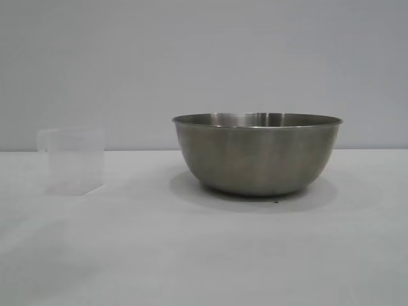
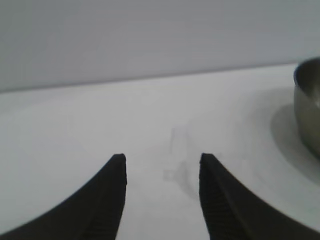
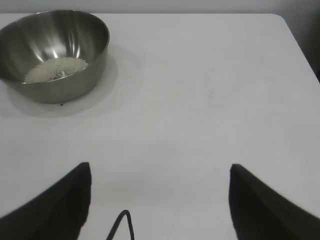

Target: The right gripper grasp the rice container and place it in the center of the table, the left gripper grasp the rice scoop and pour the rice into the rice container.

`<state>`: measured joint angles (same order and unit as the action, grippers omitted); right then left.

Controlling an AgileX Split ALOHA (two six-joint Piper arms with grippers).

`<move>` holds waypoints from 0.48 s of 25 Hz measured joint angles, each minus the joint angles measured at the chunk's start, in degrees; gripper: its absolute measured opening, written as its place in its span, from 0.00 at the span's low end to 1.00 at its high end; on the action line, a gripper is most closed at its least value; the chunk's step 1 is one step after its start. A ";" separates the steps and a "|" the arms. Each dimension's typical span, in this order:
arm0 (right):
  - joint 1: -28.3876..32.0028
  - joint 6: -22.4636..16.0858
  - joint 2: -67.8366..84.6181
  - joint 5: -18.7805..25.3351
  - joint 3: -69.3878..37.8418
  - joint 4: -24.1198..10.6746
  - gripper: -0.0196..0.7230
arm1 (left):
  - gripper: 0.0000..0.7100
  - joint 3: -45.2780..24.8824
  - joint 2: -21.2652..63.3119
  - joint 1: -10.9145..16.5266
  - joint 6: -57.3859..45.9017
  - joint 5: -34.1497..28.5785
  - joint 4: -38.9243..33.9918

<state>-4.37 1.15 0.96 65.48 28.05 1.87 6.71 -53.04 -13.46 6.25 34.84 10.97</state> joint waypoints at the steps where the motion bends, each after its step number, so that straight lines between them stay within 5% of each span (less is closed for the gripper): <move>1: 0.00 0.00 0.00 0.00 0.00 0.00 0.66 | 0.41 0.85 1.76 0.00 1.35 -3.53 0.11; 8: 0.00 0.00 0.00 0.00 0.00 0.00 0.66 | 0.41 5.23 14.55 0.26 11.39 -19.94 6.73; 12: 0.00 0.00 0.00 0.00 0.00 0.00 0.66 | 0.41 6.98 19.17 4.42 12.76 -30.56 7.50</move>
<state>-4.37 1.15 0.96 65.48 28.05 1.87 13.69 -33.87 -9.04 19.00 4.29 18.47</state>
